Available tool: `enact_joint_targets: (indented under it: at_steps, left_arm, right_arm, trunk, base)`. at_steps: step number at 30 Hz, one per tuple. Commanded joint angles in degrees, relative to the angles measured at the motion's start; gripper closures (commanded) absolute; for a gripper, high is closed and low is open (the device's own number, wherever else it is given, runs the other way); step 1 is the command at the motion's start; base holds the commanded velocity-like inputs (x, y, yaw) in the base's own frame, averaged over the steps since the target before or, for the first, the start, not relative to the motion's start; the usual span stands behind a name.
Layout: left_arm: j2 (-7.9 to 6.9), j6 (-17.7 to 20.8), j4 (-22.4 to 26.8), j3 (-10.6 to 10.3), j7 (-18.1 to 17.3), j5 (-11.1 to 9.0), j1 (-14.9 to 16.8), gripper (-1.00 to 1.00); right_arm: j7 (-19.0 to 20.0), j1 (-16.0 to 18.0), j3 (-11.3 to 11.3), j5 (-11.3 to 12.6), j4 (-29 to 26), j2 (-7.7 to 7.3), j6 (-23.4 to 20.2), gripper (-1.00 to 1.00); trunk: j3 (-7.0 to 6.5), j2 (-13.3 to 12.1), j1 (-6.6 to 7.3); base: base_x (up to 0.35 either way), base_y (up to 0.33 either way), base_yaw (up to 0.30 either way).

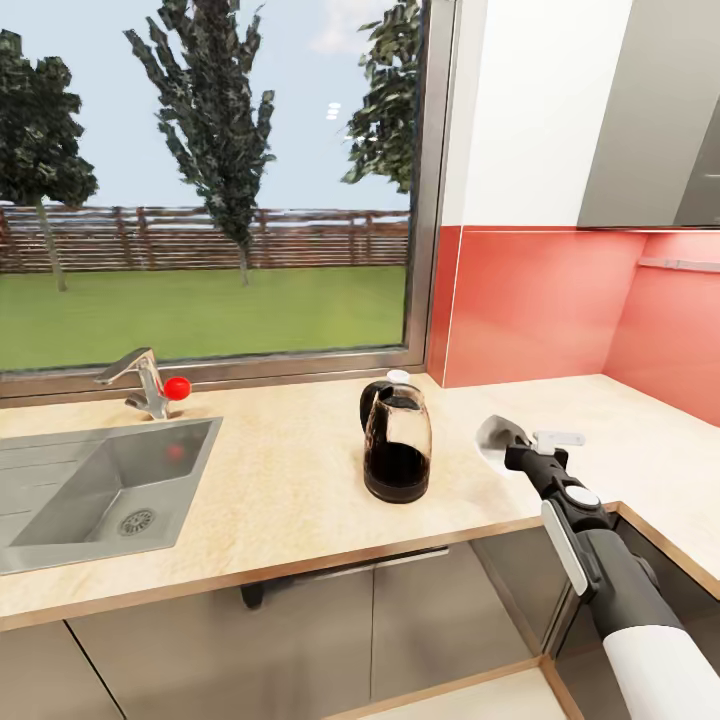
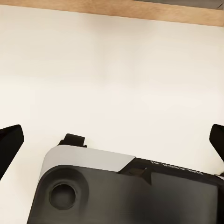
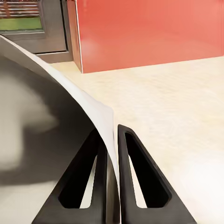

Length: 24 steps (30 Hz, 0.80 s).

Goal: Set up a coffee station on the kitchen countertop: keep the coffee maker on the countertop, move the bottle of coffee from the kitchen shelf to the counter next to the coffee maker, place a paper coffee filter on top of the coffee maker, put the saucer next to the coffee maker with the coffee cup on the saucer, and place the electric kettle next to the coffee maker.

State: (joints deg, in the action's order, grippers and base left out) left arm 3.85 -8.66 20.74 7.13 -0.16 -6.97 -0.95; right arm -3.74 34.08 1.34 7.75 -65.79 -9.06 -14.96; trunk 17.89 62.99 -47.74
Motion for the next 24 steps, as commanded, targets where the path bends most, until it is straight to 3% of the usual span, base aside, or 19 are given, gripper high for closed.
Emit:
enact_joint_targets:
  at_steps: [1, 5, 7, 8, 12, 14, 15, 16, 19, 24]
  left_arm:
    - [0.02, 0.0, 0.1, 0.0, 0.0, -0.6, 0.0, -1.00]
    - [0.02, 0.0, 0.1, 0.0, 0.0, -0.6, 0.0, -1.00]
    - [0.02, 0.0, 0.1, 0.0, 0.0, -0.6, 0.0, -1.00]
    - [0.02, 0.0, 0.1, 0.0, 0.0, -0.6, 0.0, -1.00]
    - [0.02, 0.0, 0.1, 0.0, 0.0, -0.6, 0.0, -1.00]
    - [0.02, 0.0, 0.1, 0.0, 0.0, -0.6, 0.0, -1.00]
    - [0.02, 0.0, 0.1, 0.0, 0.0, -0.6, 0.0, -1.00]
    - [0.02, 0.0, 0.1, 0.0, 0.0, -0.6, 0.0, -1.00]
    - [0.02, 0.0, 0.1, 0.0, 0.0, -0.6, 0.0, -1.00]
    - [0.02, 0.0, 0.1, 0.0, 0.0, -0.6, 0.0, -1.00]
  right_arm:
    - [-0.3, 0.0, -0.1, 0.8, -0.4, -0.04, -0.3, 1.00]
    - [-0.3, -0.1, 0.0, 0.8, -4.7, -0.17, -1.6, 1.00]
    - [-0.3, -0.1, 0.0, 0.9, -7.4, -0.23, -5.1, 1.00]
    - [0.1, -0.2, 0.2, 1.0, -11.3, -0.35, -11.4, 1.00]
    - [4.3, -0.3, 0.6, 1.1, -15.3, -0.47, -15.5, 1.00]
    - [9.7, -0.4, 3.5, 1.1, -17.7, -0.68, -18.1, 1.00]
    - [17.1, -0.9, 9.3, 0.9, -20.8, -0.82, -23.6, 1.00]
    - [18.3, -1.1, 10.3, 0.9, -21.3, -0.84, -24.6, 1.00]
    - [20.0, -1.3, 11.6, 0.7, -22.0, -0.84, -25.8, 1.00]
    - [20.5, -1.4, 12.0, 0.7, -22.1, -0.79, -26.2, 1.00]
  trunk:
    - [0.06, 0.0, -0.01]
    - [0.06, 0.0, -0.01]
    - [0.06, 0.0, -0.01]
    - [0.06, 0.0, -0.01]
    - [0.06, 0.0, -0.01]
    - [0.06, 0.0, -0.01]
    - [0.06, 0.0, -0.01]
    - [0.06, 0.0, -0.01]
    - [0.06, 0.0, -0.01]
    - [0.06, 0.0, -0.01]
  base:
    - [0.000, 0.000, 0.000]
    - [0.000, 0.000, 0.000]
    - [0.000, 0.000, 0.000]
    - [0.000, 0.000, 0.000]
    - [0.000, 0.000, 0.000]
    - [0.000, 0.000, 0.000]
    - [0.000, 0.000, 0.000]
    - [0.000, 0.000, 0.000]
    - [0.000, 0.000, 0.052]
    - [-0.003, -0.002, 0.184]
